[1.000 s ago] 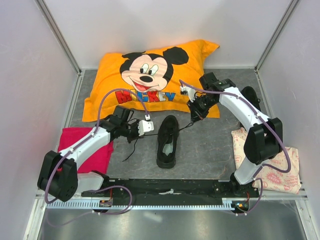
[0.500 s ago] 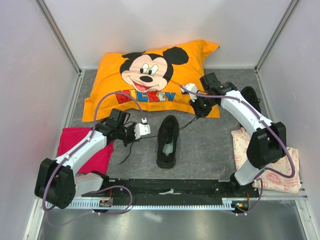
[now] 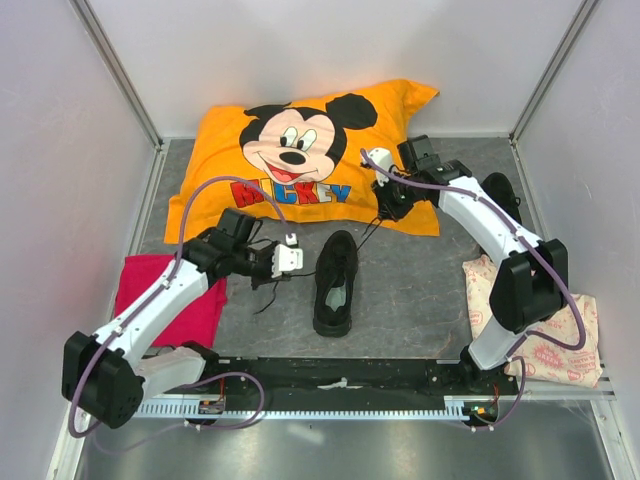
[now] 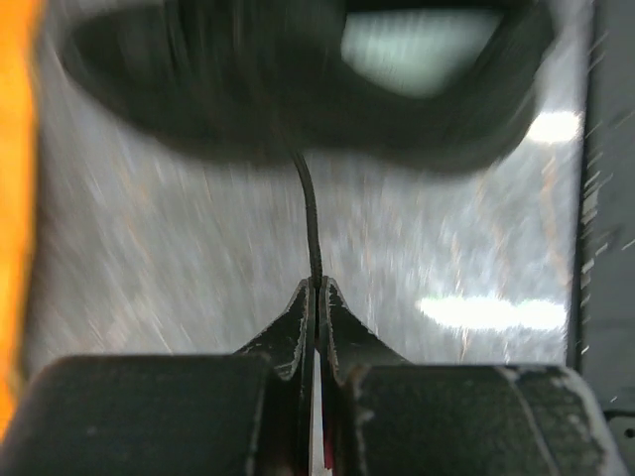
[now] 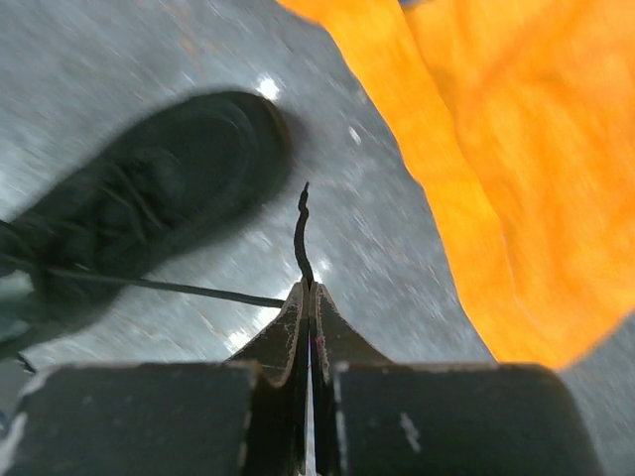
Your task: Tie the shoes
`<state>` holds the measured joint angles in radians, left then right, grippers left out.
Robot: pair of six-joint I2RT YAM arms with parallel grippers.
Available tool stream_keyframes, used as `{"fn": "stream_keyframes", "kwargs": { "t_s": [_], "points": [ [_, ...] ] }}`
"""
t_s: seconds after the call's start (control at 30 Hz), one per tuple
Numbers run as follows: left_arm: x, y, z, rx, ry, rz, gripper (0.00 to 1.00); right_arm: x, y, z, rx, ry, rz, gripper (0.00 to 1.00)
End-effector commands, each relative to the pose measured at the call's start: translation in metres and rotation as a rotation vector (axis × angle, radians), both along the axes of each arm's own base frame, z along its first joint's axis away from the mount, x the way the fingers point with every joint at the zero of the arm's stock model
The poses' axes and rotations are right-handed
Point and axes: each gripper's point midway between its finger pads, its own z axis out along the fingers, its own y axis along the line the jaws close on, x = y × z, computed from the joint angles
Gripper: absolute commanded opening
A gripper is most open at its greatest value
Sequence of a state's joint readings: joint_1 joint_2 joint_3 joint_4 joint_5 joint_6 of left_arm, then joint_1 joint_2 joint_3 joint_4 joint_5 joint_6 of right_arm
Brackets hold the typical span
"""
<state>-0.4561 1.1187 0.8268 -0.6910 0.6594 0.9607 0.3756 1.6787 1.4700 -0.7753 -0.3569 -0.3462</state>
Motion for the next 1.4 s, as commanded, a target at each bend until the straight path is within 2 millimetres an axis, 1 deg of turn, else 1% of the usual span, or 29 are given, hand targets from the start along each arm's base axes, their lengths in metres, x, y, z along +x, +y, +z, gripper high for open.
{"fn": "stream_keyframes", "kwargs": {
  "t_s": [0.0, 0.03, 0.07, 0.1, 0.13, 0.17, 0.2, 0.23, 0.27, 0.33, 0.37, 0.4, 0.47, 0.5, 0.53, 0.6, 0.7, 0.73, 0.8, 0.93, 0.97, 1.0, 1.03, 1.07, 1.1, 1.13, 1.23, 1.33, 1.37],
  "points": [
    [-0.037, -0.057, 0.068, -0.173, 0.096, -0.189, 0.02, 0.002, 0.048, 0.035, 0.207, -0.014, 0.083, 0.00],
    [-0.047, -0.066, 0.075, -0.197, 0.141, -0.225, 0.01, -0.002, 0.057, 0.037, 0.223, -0.009, 0.101, 0.00],
    [-0.051, -0.077, 0.089, -0.225, 0.152, -0.252, 0.02, -0.003, 0.063, 0.035, 0.230, 0.000, 0.113, 0.00],
    [-0.064, -0.087, 0.095, -0.237, 0.221, -0.273, 0.02, -0.004, 0.068, 0.038, 0.241, 0.000, 0.123, 0.00],
    [-0.065, -0.097, 0.092, -0.233, 0.290, -0.278, 0.02, -0.008, 0.075, 0.040, 0.263, 0.010, 0.141, 0.00],
    [-0.067, -0.110, 0.107, -0.281, 0.312, -0.305, 0.02, -0.008, 0.080, 0.040, 0.284, 0.019, 0.138, 0.00],
    [-0.070, -0.118, 0.110, -0.289, 0.400, -0.280, 0.02, -0.009, 0.084, 0.042, 0.300, 0.027, 0.142, 0.00],
    [-0.069, -0.126, 0.108, -0.301, 0.458, -0.274, 0.02, -0.011, 0.088, 0.043, 0.317, 0.033, 0.150, 0.00],
    [-0.059, -0.137, 0.113, -0.347, 0.436, -0.277, 0.01, -0.011, 0.091, 0.044, 0.332, 0.040, 0.148, 0.00],
    [-0.058, -0.145, 0.115, -0.382, 0.498, -0.257, 0.02, -0.012, 0.096, 0.045, 0.347, 0.045, 0.151, 0.00],
    [-0.048, -0.156, 0.124, -0.441, 0.448, -0.277, 0.02, -0.013, 0.098, 0.045, 0.355, 0.049, 0.156, 0.00],
    [-0.047, -0.160, 0.131, -0.469, 0.491, -0.250, 0.02, -0.013, 0.098, 0.043, 0.357, 0.055, 0.158, 0.00],
    [-0.042, -0.168, 0.129, -0.504, 0.512, -0.227, 0.02, -0.015, 0.102, 0.042, 0.360, 0.060, 0.168, 0.00],
    [-0.035, -0.176, 0.140, -0.555, 0.516, -0.208, 0.02, -0.015, 0.103, 0.042, 0.364, 0.061, 0.172, 0.00],
    [-0.029, -0.179, 0.135, -0.562, 0.532, -0.156, 0.02, -0.016, 0.104, 0.041, 0.365, 0.066, 0.174, 0.00],
    [-0.022, -0.187, 0.142, -0.615, 0.582, -0.118, 0.02, -0.018, 0.106, 0.039, 0.367, 0.071, 0.182, 0.00],
    [-0.018, -0.192, 0.140, -0.660, 0.666, -0.046, 0.02, -0.019, 0.107, 0.038, 0.368, 0.068, 0.191, 0.00],
    [-0.013, -0.194, 0.143, -0.703, 0.642, -0.024, 0.02, -0.019, 0.107, 0.038, 0.369, 0.068, 0.192, 0.00],
    [-0.013, -0.197, 0.145, -0.730, 0.640, -0.011, 0.02, -0.018, 0.108, 0.037, 0.373, 0.067, 0.198, 0.00],
    [-0.010, -0.199, 0.131, -0.732, 0.530, 0.050, 0.04, -0.019, 0.112, 0.035, 0.387, 0.076, 0.211, 0.00],
    [-0.010, -0.195, 0.117, -0.682, 0.517, 0.096, 0.04, -0.018, 0.114, 0.036, 0.392, 0.072, 0.212, 0.00],
    [-0.012, -0.196, 0.110, -0.664, 0.443, 0.078, 0.04, -0.018, 0.115, 0.036, 0.396, 0.072, 0.215, 0.00],
    [-0.008, -0.192, 0.107, -0.650, 0.401, 0.124, 0.05, -0.018, 0.117, 0.036, 0.400, 0.073, 0.221, 0.00],
    [-0.006, -0.189, 0.099, -0.627, 0.395, 0.157, 0.04, -0.018, 0.119, 0.036, 0.405, 0.073, 0.219, 0.00],
    [-0.005, -0.188, 0.099, -0.638, 0.416, 0.191, 0.01, -0.017, 0.120, 0.035, 0.407, 0.075, 0.221, 0.00],
    [-0.005, -0.188, 0.101, -0.651, 0.433, 0.200, 0.02, -0.019, 0.123, 0.035, 0.409, 0.079, 0.225, 0.00],
    [-0.008, -0.200, 0.132, -0.747, 0.448, 0.156, 0.02, -0.021, 0.127, 0.033, 0.415, 0.091, 0.234, 0.00],
    [-0.005, -0.209, 0.156, -0.812, 0.459, 0.125, 0.02, -0.021, 0.128, 0.032, 0.415, 0.094, 0.234, 0.00],
    [-0.004, -0.211, 0.159, -0.819, 0.468, 0.128, 0.01, -0.022, 0.127, 0.031, 0.413, 0.101, 0.232, 0.00]
  ]
}}
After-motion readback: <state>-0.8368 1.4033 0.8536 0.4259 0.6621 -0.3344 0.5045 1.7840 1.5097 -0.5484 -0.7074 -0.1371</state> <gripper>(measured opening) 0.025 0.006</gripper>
